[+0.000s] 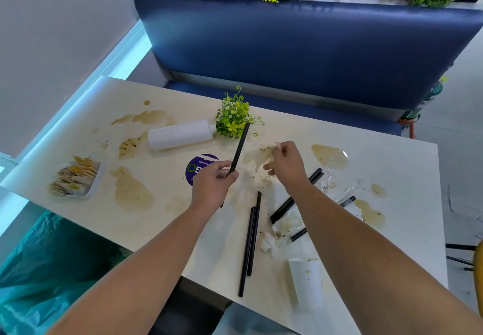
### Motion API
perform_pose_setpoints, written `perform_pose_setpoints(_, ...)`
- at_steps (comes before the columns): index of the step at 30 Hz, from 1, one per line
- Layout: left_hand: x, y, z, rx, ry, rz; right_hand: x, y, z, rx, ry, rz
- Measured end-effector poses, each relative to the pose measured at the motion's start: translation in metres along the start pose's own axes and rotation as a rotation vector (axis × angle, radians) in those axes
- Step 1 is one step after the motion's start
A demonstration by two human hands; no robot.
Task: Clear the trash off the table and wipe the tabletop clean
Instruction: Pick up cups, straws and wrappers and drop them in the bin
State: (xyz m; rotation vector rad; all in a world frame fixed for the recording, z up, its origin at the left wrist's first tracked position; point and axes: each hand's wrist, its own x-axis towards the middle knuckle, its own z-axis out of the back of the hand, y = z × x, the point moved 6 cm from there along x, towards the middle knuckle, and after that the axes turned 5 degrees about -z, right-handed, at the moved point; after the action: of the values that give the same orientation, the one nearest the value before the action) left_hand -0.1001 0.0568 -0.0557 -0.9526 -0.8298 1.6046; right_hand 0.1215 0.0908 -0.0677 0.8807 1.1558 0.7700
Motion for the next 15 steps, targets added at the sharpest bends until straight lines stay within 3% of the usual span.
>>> perform_pose_setpoints(3, -0.004, 0.0, 0.008, 0.01, -0.021, 0.002, -0.002, 0.004, -0.005, 0.043, 0.004, 0.002)
perform_pose_setpoints(15, -0.028, 0.019, 0.082, 0.016, -0.128, 0.034, -0.032, 0.04, -0.077, -0.222, 0.079, 0.211)
